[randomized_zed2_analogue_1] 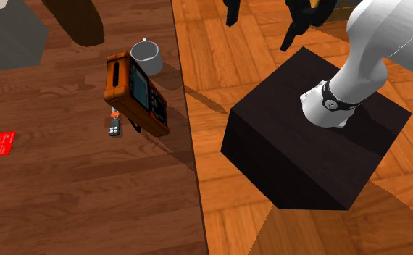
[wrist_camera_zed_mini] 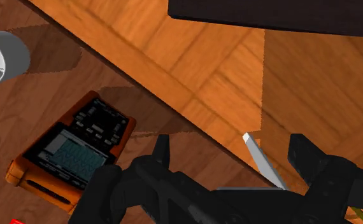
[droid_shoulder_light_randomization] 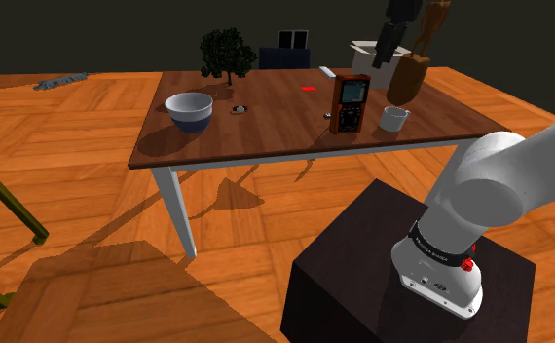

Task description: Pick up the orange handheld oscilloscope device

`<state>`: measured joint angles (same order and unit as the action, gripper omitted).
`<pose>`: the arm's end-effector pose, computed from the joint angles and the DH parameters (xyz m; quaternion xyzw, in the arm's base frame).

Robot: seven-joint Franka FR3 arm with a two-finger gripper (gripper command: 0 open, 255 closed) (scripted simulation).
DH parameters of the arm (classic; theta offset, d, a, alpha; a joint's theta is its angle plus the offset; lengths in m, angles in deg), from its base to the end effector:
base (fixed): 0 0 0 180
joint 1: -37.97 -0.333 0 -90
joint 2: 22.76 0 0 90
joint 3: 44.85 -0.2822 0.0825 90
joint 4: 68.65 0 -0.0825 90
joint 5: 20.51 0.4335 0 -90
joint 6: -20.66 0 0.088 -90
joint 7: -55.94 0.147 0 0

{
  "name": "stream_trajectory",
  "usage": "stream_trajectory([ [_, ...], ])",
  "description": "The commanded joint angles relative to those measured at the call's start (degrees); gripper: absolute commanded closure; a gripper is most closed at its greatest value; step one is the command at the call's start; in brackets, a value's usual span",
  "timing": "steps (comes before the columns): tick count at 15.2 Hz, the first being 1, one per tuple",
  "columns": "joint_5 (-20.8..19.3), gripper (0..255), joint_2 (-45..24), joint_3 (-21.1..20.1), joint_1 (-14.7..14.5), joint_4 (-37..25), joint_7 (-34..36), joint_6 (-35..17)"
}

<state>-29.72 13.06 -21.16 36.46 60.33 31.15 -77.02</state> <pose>0.4047 -0.1984 0.5024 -0.9969 -0.0654 -0.0326 0.0289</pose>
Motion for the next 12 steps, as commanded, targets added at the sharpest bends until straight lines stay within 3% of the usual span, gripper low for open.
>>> stream_trajectory([
  [1, -0.48, 0, -3.88, 3.57, -1.16, -2.08, -5.95, -1.32],
  [7, 1.64, 0, -17.19, 13.96, -5.09, -10.94, -23.88, -3.52],
  [12, 9.19, 0, -32.4, 21.77, -7.01, -20.9, -41.05, -4.08],
])
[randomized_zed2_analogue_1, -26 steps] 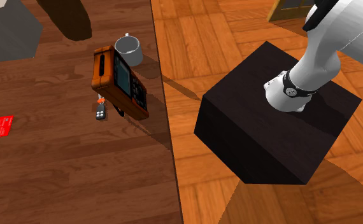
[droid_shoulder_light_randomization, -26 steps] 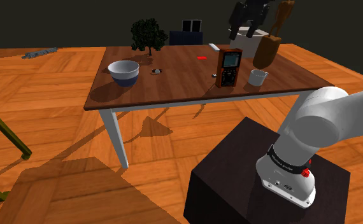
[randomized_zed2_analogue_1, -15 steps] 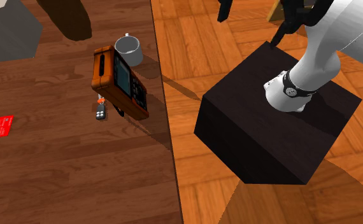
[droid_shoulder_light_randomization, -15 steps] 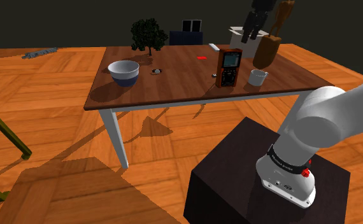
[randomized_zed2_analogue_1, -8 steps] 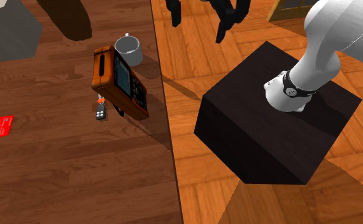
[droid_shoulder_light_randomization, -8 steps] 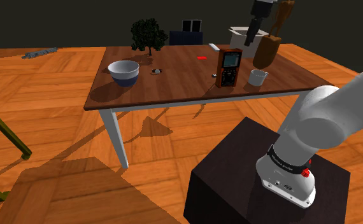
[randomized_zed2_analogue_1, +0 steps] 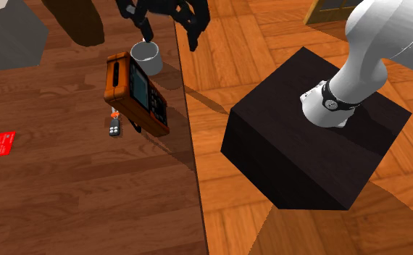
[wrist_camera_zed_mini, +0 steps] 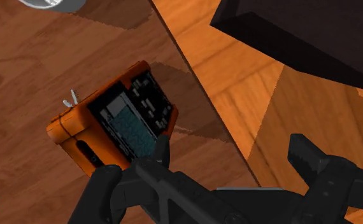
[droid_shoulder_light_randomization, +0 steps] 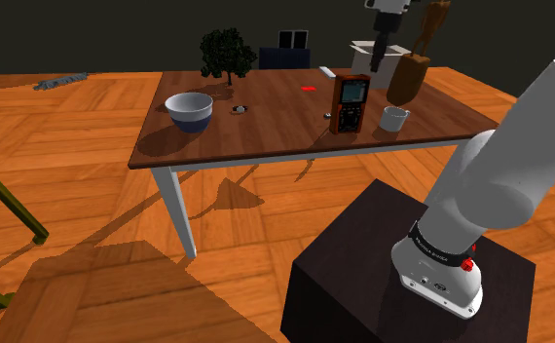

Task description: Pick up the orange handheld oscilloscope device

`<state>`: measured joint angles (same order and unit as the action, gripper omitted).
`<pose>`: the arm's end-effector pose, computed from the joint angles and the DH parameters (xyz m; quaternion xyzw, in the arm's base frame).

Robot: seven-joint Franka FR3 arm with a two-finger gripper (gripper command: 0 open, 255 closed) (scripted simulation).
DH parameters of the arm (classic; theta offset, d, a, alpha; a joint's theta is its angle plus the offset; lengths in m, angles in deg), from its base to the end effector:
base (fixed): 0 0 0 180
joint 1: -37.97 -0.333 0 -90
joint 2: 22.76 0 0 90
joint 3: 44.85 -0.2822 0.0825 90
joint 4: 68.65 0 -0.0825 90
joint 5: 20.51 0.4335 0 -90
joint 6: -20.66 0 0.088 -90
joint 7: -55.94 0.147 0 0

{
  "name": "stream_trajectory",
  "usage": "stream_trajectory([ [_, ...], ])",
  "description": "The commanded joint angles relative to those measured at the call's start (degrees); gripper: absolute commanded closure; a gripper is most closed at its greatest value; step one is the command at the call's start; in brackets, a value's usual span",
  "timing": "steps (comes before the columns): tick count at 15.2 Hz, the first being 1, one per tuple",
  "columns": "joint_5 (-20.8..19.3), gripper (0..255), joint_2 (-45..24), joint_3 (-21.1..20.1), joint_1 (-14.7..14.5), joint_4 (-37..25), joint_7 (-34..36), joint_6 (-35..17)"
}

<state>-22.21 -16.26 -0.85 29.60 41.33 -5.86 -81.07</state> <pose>0.4639 -0.3446 0.4335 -0.9718 -0.2323 0.0018 0.0397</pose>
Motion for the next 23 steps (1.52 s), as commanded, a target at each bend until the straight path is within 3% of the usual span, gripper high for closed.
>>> stream_trajectory([
  [1, 3.87, 0, -6.61, 2.47, 0.18, -4.21, -7.68, 0.19],
  [5, 12.69, 0, -20.77, 3.19, 4.82, -14.76, -20.98, 2.47],
  [10, 19.94, 0, -36.28, -1.0, 14.37, -31.26, -32.25, 7.43],
  [20, 20.78, 0, -37.73, -1.83, 14.22, -27.22, -33.21, 2.32],
  [21, 20.8, 255, -37.76, -1.84, 14.27, -27.39, -33.2, 2.46],
  [23, 20.77, 255, -37.71, -1.82, 14.24, -27.32, -33.2, 2.43],
])
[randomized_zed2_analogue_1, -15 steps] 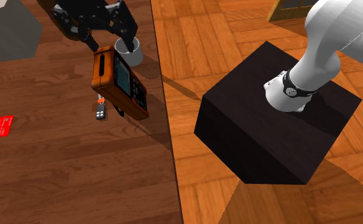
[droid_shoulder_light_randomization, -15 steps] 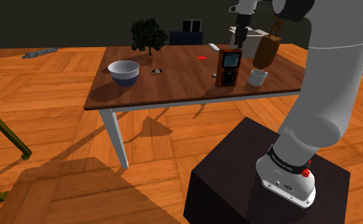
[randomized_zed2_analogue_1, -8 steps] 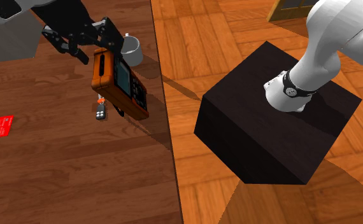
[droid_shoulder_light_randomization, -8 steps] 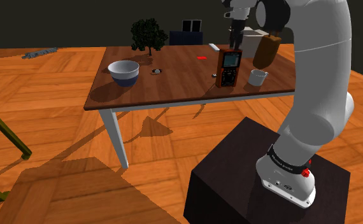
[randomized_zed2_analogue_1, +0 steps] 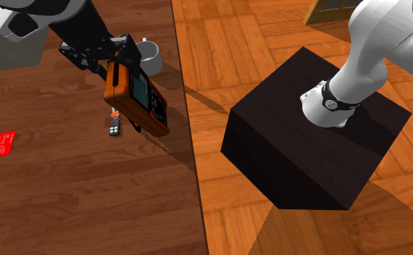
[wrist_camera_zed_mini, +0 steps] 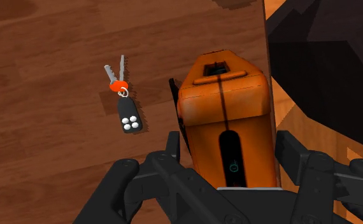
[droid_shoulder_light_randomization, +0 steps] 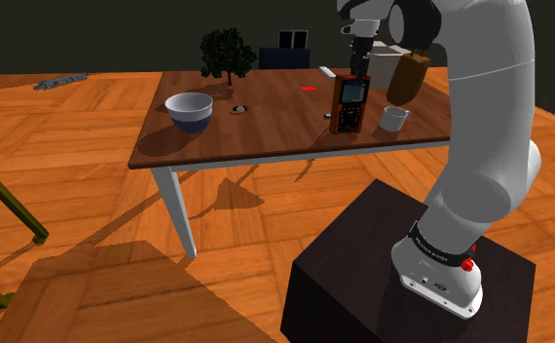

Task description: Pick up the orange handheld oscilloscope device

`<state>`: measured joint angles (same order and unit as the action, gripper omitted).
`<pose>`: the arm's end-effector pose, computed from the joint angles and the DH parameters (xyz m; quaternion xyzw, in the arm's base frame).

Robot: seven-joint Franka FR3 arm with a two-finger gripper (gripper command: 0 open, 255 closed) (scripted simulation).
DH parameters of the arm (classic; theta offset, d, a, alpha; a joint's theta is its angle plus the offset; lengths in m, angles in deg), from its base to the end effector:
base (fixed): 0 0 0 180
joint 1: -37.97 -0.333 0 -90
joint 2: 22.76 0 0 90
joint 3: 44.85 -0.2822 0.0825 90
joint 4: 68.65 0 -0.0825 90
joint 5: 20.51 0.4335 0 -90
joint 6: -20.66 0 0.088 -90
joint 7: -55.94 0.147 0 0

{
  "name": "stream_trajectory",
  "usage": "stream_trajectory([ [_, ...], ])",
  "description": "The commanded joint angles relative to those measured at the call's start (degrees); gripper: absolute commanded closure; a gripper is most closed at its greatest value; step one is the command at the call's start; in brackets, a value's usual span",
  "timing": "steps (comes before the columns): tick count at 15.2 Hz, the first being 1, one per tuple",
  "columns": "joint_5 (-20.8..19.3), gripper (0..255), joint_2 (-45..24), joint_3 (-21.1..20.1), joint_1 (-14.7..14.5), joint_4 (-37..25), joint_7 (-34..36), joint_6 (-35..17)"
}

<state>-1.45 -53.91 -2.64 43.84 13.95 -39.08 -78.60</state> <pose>0.5404 -0.4474 0.3443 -0.9195 -0.3886 0.0339 0.0477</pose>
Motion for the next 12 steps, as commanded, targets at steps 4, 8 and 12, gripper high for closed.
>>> stream_trajectory([
  [4, -0.02, 255, 0.03, -0.01, -0.1, 0.19, 0.06, -0.08],
  [8, -0.08, 255, 0.07, 0.04, 0.03, -0.42, 0.09, 0.53],
  [12, -0.47, 255, 0.51, 0.27, 0.4, -2.99, 0.41, 3.35],
])
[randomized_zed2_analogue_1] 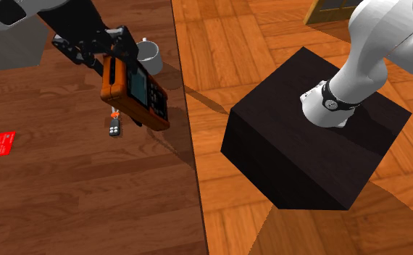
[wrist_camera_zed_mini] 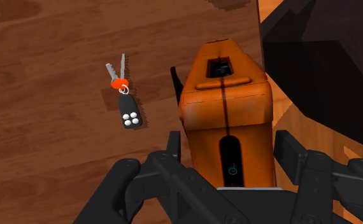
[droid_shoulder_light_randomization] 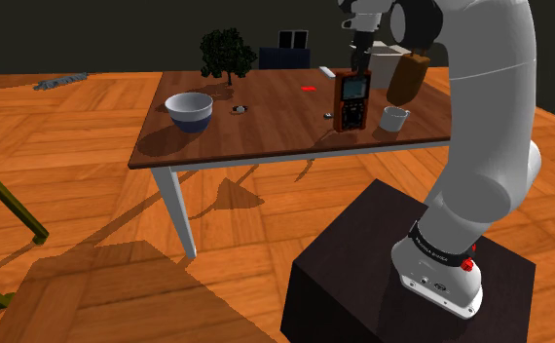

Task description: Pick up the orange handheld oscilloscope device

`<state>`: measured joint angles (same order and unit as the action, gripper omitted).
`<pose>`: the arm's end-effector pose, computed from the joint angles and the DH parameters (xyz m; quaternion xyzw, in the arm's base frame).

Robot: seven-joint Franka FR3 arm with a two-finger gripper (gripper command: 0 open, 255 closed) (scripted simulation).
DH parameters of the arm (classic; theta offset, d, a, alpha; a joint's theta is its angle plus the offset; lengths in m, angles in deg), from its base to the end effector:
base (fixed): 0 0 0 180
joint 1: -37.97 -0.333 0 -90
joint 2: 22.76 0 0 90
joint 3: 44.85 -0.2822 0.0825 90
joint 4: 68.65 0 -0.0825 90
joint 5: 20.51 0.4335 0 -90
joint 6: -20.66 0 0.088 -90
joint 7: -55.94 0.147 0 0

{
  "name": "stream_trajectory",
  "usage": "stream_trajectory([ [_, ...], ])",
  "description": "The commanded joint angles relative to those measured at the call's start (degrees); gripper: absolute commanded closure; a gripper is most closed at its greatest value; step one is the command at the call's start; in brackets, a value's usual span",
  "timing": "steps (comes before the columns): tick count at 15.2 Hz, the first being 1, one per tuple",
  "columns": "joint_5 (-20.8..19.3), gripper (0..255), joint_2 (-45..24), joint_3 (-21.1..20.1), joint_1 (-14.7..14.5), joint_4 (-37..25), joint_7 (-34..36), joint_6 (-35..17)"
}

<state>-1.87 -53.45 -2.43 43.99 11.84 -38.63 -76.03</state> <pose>0.5416 -0.4460 0.3642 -0.9196 -0.3883 0.0348 0.0490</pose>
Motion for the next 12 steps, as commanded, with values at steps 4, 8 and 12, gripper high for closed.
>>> stream_trajectory([
  [4, -0.28, 255, 0.26, 0.22, 0.8, -3.81, 0.23, 3.74],
  [8, -0.34, 255, 0.21, 0.29, 1.56, -7.14, 0.47, 6.86],
  [12, -0.3, 255, 0.07, 0.28, 2.08, -9.13, 0.58, 8.62],
])
